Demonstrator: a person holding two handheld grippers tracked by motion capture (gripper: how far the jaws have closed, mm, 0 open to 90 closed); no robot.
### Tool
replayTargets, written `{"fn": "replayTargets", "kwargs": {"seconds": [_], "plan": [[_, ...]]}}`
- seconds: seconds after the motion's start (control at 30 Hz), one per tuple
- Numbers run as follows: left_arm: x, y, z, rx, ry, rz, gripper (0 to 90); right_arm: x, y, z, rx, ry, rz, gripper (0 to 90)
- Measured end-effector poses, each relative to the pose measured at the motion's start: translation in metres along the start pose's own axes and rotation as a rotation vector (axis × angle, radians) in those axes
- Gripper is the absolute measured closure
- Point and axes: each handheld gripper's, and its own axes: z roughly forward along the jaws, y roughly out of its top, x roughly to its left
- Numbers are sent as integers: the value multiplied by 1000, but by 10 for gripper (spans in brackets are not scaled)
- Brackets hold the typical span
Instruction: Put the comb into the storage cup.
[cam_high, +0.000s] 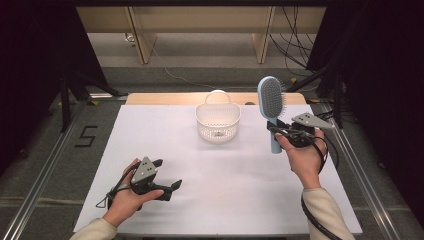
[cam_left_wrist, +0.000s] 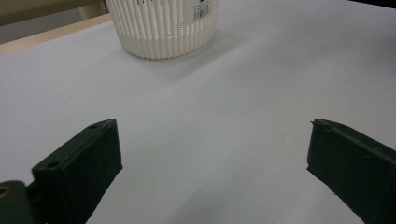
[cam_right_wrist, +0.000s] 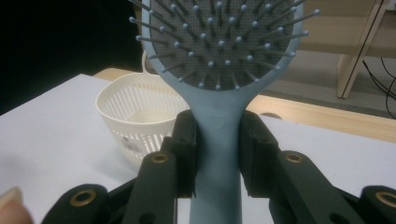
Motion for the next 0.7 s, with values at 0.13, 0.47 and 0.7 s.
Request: {"fn": "replayTargets", "kwargs": {"seconds": [0.13, 0.47, 0.7], "plan": [[0, 0, 0, 1, -1, 0, 24, 0, 1, 2, -3, 4, 6, 705], [0, 0, 0, 1, -2, 0, 24, 2, 4, 4, -11, 9, 7, 705], [0, 0, 0, 1, -4, 0, 25, 3, 6, 7, -17, 15, 4, 705]]}}
